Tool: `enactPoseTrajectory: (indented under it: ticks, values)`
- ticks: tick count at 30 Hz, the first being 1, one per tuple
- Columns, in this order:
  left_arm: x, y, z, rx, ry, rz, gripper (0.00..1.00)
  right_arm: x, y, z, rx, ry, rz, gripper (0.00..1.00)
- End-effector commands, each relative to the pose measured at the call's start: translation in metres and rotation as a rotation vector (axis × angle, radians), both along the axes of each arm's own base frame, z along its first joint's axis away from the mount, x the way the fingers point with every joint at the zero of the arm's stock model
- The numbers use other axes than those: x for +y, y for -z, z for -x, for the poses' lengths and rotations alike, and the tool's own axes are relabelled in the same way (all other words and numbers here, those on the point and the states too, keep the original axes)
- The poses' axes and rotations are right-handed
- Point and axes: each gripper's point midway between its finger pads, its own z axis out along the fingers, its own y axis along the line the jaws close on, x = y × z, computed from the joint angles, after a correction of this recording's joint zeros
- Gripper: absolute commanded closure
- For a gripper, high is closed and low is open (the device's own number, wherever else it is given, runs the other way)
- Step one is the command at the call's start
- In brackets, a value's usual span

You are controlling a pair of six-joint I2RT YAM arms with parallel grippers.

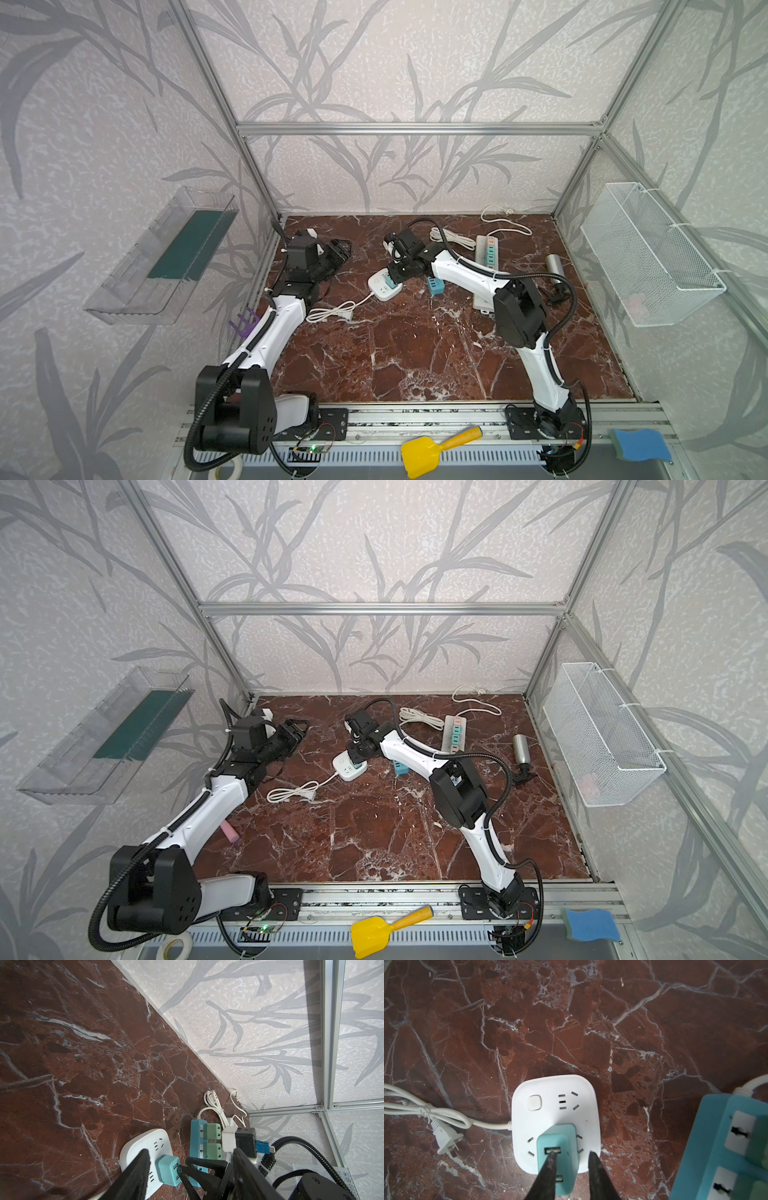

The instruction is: Insert the plug

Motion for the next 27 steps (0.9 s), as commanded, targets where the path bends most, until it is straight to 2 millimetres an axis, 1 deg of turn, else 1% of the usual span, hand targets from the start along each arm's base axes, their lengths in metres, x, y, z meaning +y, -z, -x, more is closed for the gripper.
enactPoseTrajectory:
  ticks: [1, 2, 4, 6, 7, 9, 11, 13, 15, 17, 19, 22, 23, 26, 27]
  values:
    - [0.0, 0.002, 0.0, -0.006, 0.002, 0.009, 0.36, -0.048, 0.087, 0.047, 0.218, 0.009, 0.257, 0.73]
    - [0.001, 0.003, -0.001, -0.003, 0.003, 0.01, 0.36, -0.045, 0.08, 0.044, 0.208, 0.009, 0.243, 0.72]
    - [0.0, 0.005, -0.002, 0.002, 0.006, 0.009, 0.36, -0.038, 0.059, 0.037, 0.179, 0.011, 0.209, 0.72]
    - [0.0, 0.009, -0.003, 0.011, 0.007, 0.008, 0.36, -0.029, 0.031, 0.027, 0.139, 0.007, 0.171, 0.69]
    - [-0.001, 0.01, -0.003, 0.013, 0.01, 0.006, 0.36, -0.027, 0.021, 0.024, 0.128, 0.006, 0.155, 0.67]
    - [-0.001, 0.011, -0.004, 0.016, 0.011, 0.001, 0.36, -0.021, -0.012, 0.013, 0.088, 0.01, 0.106, 0.59]
    - [0.0, 0.011, -0.004, 0.016, 0.008, -0.009, 0.36, -0.022, -0.042, 0.005, 0.05, 0.025, 0.062, 0.55]
    - [0.001, 0.01, -0.004, 0.012, 0.012, -0.019, 0.36, -0.029, -0.07, 0.001, 0.017, 0.041, 0.016, 0.52]
    - [0.002, 0.008, -0.003, 0.013, 0.015, -0.037, 0.36, -0.044, -0.092, 0.0, -0.015, 0.067, -0.021, 0.5]
    - [0.002, 0.004, -0.003, -0.001, 0.021, -0.056, 0.36, -0.061, -0.107, 0.002, -0.041, 0.09, -0.055, 0.49]
    - [0.003, 0.0, -0.002, -0.011, 0.023, -0.078, 0.36, -0.082, -0.111, 0.007, -0.065, 0.12, -0.075, 0.47]
    - [0.002, -0.006, -0.001, -0.027, 0.033, -0.102, 0.35, -0.119, -0.12, 0.015, -0.128, 0.184, -0.108, 0.45]
    - [0.001, -0.008, -0.001, -0.037, 0.043, -0.108, 0.36, -0.134, -0.12, 0.019, -0.15, 0.212, -0.111, 0.44]
    - [-0.009, -0.021, 0.001, -0.079, 0.096, -0.15, 0.35, -0.171, -0.129, 0.034, -0.246, 0.259, -0.119, 0.38]
    - [-0.014, -0.028, 0.004, -0.1, 0.124, -0.191, 0.34, -0.18, -0.133, 0.04, -0.29, 0.263, -0.119, 0.35]
